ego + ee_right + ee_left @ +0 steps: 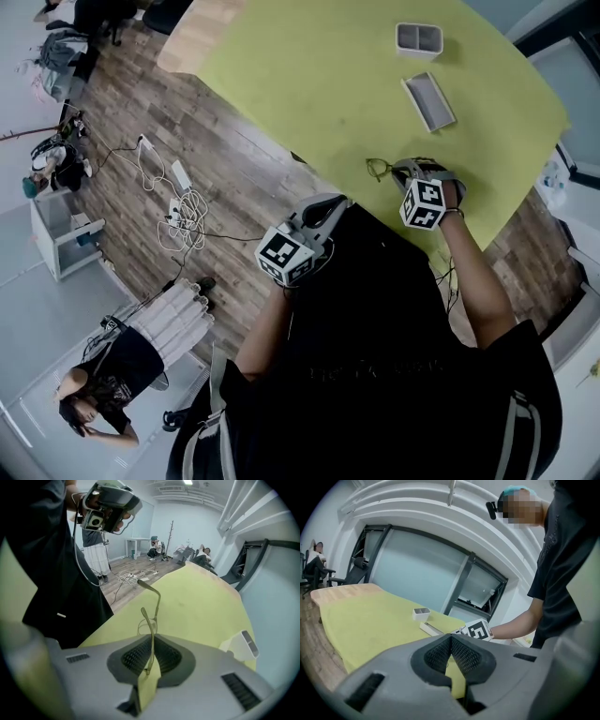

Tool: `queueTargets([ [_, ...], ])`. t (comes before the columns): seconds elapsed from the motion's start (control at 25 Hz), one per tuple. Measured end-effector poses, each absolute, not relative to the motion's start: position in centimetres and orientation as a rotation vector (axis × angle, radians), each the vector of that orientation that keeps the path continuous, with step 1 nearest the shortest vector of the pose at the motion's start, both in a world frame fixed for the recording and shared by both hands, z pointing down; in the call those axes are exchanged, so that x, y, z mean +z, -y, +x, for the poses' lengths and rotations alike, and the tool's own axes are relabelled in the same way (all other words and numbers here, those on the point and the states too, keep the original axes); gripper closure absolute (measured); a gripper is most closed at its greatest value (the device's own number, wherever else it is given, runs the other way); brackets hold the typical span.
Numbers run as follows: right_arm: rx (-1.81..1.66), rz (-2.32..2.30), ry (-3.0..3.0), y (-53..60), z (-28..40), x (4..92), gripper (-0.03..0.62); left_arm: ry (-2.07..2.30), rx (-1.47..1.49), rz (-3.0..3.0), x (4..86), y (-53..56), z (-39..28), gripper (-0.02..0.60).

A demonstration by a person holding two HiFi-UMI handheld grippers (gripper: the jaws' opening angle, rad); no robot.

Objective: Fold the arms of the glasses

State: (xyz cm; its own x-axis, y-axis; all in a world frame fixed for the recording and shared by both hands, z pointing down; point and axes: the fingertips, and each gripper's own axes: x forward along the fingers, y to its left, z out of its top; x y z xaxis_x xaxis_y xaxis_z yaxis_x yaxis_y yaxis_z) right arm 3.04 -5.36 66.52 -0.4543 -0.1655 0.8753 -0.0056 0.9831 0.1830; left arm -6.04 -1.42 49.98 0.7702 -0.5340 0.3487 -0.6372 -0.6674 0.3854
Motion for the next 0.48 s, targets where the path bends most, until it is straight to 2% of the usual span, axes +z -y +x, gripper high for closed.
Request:
queueTargets([
  [0.48,-0.161,0.058,2.034,5.0,1.2,68.9,0.556,0.920,0.285,2.444,50.0,0.9,-7.2,0.563],
])
